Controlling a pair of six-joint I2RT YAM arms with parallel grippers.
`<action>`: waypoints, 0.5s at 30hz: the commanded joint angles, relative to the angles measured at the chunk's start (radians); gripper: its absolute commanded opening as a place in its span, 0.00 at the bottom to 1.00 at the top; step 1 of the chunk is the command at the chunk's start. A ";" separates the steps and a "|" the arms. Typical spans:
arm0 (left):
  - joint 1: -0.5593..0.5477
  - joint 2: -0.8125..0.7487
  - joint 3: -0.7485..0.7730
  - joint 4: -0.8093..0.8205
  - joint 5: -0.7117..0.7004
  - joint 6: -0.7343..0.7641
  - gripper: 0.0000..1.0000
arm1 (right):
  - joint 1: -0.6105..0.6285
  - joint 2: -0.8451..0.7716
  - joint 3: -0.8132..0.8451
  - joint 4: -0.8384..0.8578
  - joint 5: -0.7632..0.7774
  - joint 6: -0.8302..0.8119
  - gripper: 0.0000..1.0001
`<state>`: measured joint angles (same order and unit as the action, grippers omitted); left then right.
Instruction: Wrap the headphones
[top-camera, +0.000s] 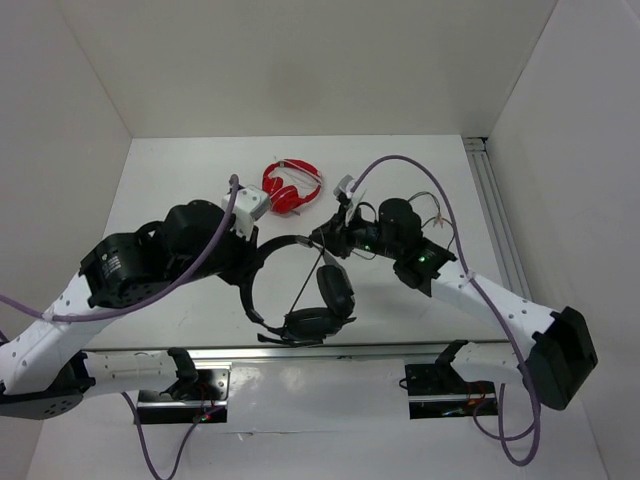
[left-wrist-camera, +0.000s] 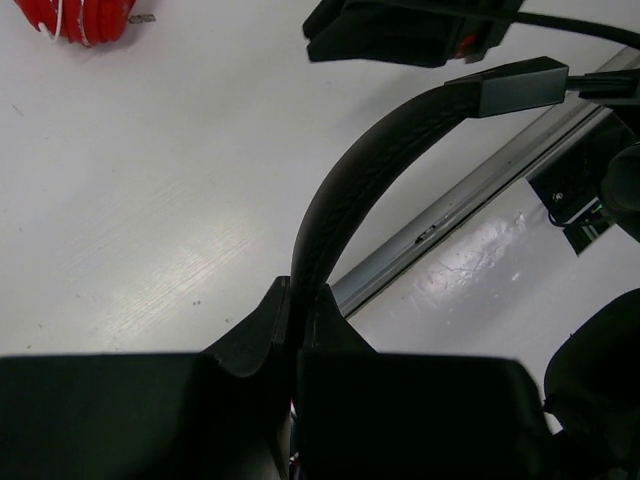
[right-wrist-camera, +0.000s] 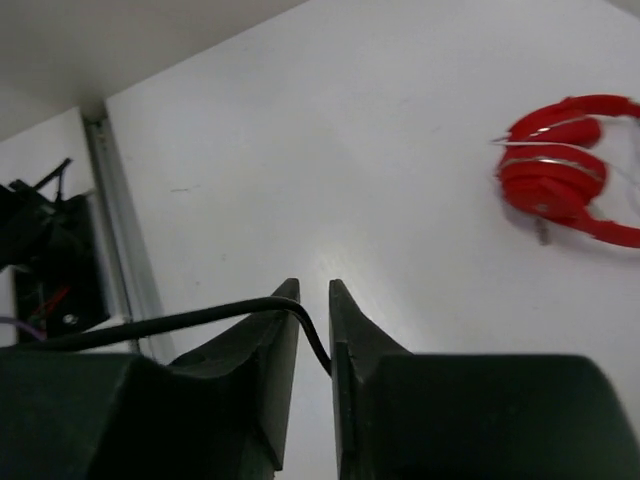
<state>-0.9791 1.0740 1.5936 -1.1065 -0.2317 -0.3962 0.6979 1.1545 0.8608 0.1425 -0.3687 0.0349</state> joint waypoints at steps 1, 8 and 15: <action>-0.010 -0.022 0.026 0.053 0.074 -0.044 0.00 | -0.005 0.071 -0.051 0.323 -0.180 0.152 0.27; -0.010 0.010 0.104 0.024 0.002 -0.200 0.00 | 0.063 0.290 -0.109 0.664 -0.207 0.304 0.60; 0.003 0.032 0.323 -0.154 -0.308 -0.452 0.00 | 0.052 0.490 -0.141 0.793 -0.154 0.350 0.60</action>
<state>-0.9848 1.1130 1.7969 -1.2411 -0.3874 -0.6731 0.7788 1.5917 0.7502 0.7536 -0.5339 0.3317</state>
